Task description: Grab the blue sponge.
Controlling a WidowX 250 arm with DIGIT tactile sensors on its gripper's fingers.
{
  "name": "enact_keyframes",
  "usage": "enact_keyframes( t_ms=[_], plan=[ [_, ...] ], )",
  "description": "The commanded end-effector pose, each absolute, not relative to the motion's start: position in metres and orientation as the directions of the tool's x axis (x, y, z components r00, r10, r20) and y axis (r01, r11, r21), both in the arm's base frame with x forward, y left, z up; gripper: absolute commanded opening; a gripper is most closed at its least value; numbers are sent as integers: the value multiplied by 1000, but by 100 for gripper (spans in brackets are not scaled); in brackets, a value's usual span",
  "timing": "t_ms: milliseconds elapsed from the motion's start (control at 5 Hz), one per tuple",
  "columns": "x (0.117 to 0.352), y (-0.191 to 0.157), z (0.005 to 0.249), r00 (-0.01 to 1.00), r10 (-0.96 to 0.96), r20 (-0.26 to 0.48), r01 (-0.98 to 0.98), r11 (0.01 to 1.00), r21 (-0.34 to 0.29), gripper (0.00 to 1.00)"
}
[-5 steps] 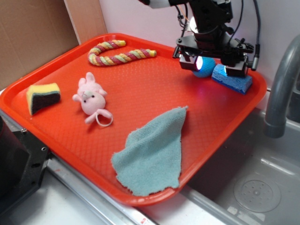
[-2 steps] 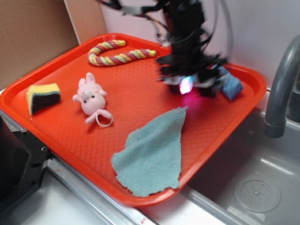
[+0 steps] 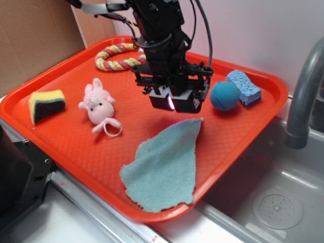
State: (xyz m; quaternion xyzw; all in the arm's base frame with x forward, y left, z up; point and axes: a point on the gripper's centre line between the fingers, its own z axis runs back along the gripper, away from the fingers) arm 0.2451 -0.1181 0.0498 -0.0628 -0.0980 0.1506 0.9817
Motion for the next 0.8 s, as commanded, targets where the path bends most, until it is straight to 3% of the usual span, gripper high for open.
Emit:
enact_keyframes(
  t_ms=[0,200,400,600],
  plan=[
    [289,-128,88,805,452,384,-366,888,-278,100],
    [308,-125,88,737,546,399,-436,834,-338,100],
    [324,-120,83,676,660,327,-513,740,-434,100],
    [339,-127,78,685,669,290,-521,727,-447,100]
  ],
)
